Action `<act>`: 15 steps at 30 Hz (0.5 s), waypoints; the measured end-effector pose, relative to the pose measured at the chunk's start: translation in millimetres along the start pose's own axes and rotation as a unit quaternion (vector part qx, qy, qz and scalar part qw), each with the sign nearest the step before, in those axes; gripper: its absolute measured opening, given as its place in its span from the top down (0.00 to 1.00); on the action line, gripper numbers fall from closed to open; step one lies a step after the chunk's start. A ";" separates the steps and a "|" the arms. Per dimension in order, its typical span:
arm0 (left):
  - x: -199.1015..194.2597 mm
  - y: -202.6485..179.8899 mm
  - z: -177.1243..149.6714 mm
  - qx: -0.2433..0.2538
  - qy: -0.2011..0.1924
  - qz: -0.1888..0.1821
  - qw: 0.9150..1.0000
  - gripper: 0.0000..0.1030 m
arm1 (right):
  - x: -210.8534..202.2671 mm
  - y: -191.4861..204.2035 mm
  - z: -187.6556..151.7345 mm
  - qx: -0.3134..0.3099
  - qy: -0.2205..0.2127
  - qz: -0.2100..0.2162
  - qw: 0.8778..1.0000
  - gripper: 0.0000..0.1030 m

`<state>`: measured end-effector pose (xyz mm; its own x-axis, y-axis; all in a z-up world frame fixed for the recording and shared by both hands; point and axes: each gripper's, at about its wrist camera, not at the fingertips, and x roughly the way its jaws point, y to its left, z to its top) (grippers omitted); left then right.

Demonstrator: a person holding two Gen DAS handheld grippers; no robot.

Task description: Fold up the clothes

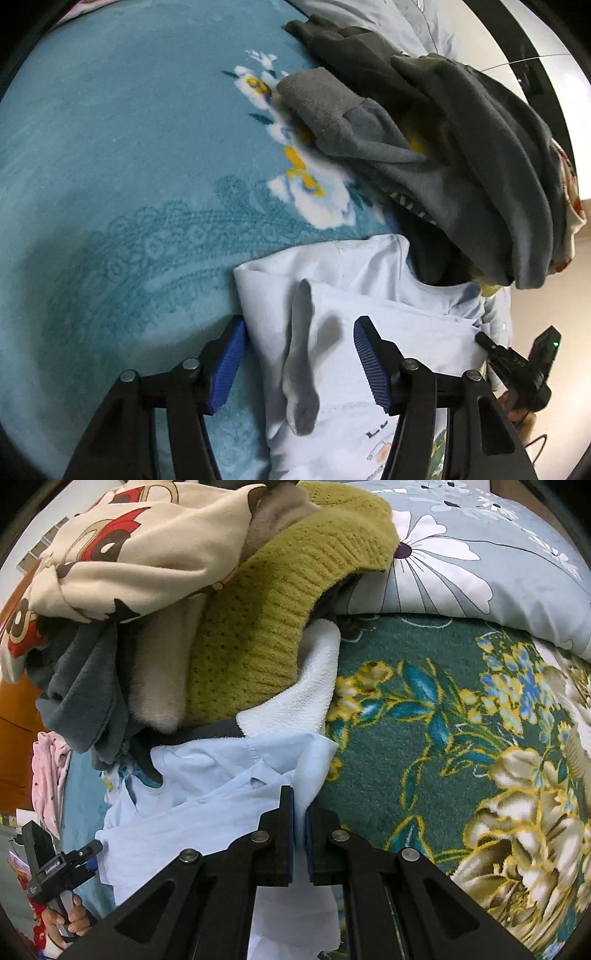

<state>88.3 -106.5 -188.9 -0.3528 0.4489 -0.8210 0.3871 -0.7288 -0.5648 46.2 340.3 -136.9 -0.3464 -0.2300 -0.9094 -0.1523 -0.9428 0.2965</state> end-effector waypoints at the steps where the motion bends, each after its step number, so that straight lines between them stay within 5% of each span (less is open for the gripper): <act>1: 0.1 -0.9 -0.4 0.003 -0.004 0.005 1.000 0.45 | -0.2 0.1 0.0 0.001 0.000 -0.001 1.000 0.95; 4: 1.2 -4.7 -1.0 0.013 -0.010 0.024 1.000 0.88 | -0.8 -0.1 -0.4 0.009 0.000 -0.002 1.000 0.95; 15: -57.3 -37.3 -29.2 0.097 -0.081 0.036 0.991 0.93 | -51.8 31.4 -12.7 -0.019 -0.039 0.023 0.999 0.95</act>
<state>118.9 -89.9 -123.2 -0.4686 0.3154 -0.8252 0.2505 -0.8483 -0.4665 71.2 319.5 -84.2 -0.4234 -0.2546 -0.8694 -0.1003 -0.9406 0.3242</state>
